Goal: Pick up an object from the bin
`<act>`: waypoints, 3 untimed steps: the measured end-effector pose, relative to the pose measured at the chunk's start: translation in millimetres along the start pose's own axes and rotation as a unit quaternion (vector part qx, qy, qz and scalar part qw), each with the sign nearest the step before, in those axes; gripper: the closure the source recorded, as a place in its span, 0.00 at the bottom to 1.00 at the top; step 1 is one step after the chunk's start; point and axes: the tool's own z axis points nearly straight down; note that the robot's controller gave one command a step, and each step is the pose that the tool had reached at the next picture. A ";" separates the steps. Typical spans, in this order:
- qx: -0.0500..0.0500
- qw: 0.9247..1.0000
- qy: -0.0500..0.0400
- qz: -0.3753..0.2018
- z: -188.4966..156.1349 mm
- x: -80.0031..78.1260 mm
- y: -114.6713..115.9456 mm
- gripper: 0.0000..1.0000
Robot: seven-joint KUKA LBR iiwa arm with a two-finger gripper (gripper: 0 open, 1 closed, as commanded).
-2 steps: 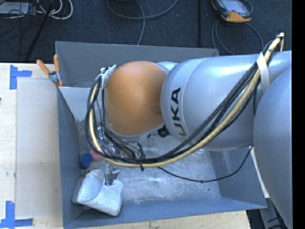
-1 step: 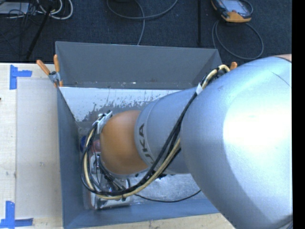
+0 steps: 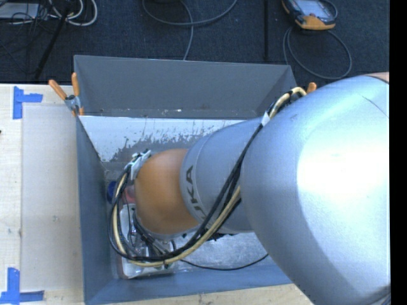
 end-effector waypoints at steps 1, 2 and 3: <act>-0.001 1.000 -0.003 -0.020 -145.0 -6.8 -30.4 1.00; 0.001 0.975 0.003 -0.223 -96.3 -4.8 -30.7 1.00; 0.001 0.975 0.001 -0.222 -97.7 -5.4 -30.6 0.00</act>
Offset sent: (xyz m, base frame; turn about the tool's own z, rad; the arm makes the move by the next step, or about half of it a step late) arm 0.0057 -0.0306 0.1410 -0.0411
